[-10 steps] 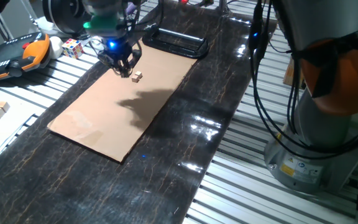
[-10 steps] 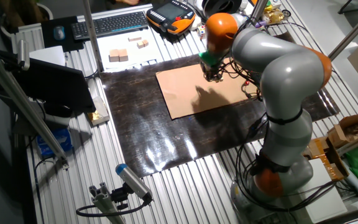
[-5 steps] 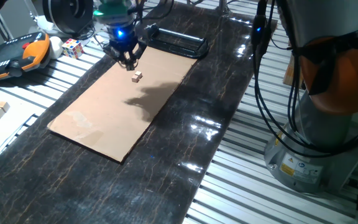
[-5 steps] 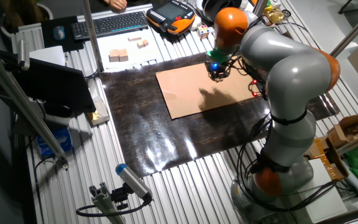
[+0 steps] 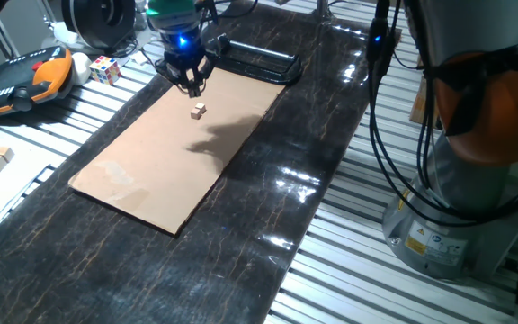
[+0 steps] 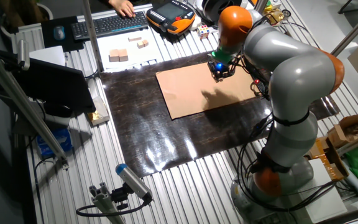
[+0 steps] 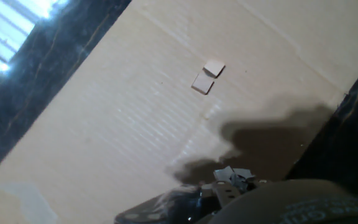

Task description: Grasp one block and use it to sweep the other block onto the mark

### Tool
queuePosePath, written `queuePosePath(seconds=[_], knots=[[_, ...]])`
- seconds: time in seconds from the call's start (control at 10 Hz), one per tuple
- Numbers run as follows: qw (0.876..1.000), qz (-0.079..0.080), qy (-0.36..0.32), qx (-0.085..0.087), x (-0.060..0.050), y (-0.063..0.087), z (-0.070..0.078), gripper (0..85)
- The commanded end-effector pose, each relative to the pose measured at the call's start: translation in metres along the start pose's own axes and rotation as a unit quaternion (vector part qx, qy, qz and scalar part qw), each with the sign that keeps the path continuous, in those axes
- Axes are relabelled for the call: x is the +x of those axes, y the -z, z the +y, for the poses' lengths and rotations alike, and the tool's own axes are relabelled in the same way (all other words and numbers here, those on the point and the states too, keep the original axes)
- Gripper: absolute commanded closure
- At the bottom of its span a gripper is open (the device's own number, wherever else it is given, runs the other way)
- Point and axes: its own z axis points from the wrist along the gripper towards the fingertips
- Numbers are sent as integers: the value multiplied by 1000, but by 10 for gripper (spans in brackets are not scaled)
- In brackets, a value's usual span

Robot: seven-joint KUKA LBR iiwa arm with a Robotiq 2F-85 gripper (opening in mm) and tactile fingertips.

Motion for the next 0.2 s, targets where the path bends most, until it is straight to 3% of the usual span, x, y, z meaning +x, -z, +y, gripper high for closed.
queuePosePath(seconds=[0.0, 0.1], knots=[[1000, -1, 2, 2, 0, 0, 0, 843], [1000, -1, 4, 3, 0, 0, -1, 843]])
